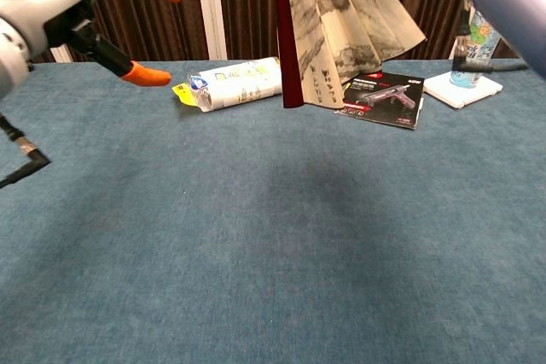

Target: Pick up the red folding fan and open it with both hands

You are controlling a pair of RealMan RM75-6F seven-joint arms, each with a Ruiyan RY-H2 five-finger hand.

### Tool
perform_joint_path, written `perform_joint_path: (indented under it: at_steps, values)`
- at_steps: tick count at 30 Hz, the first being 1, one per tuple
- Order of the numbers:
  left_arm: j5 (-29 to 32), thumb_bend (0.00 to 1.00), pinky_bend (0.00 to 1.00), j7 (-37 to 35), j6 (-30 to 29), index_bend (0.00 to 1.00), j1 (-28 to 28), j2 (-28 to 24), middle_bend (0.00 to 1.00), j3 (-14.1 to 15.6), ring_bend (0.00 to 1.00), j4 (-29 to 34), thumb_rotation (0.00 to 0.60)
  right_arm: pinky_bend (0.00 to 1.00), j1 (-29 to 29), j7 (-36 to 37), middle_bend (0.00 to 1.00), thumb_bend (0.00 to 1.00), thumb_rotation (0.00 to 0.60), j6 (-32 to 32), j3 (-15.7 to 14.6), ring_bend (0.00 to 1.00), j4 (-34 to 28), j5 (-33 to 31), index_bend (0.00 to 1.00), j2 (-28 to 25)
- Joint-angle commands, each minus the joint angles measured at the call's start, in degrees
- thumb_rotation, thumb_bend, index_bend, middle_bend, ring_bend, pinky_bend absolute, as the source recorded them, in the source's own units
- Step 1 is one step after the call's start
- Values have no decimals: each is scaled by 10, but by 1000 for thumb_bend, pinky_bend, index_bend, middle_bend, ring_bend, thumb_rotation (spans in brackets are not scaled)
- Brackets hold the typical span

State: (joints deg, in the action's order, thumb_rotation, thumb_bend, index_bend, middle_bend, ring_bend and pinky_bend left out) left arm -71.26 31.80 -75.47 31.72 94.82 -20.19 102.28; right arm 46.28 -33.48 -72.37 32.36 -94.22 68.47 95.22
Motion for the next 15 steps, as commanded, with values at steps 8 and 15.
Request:
perform_joint_path:
  at_steps: [8, 15]
  values:
    - [38, 281, 0, 3, 3, 271, 37, 47, 17, -30, 0, -40, 600, 44, 36, -30, 278, 696, 600, -3, 22, 72, -19, -26, 777, -2]
    - [51, 347, 0, 3, -1, 282, 66, 77, 18, -45, 0, -74, 600, 45, 50, -39, 282, 696, 600, -14, 18, 72, -25, -40, 779, -4]
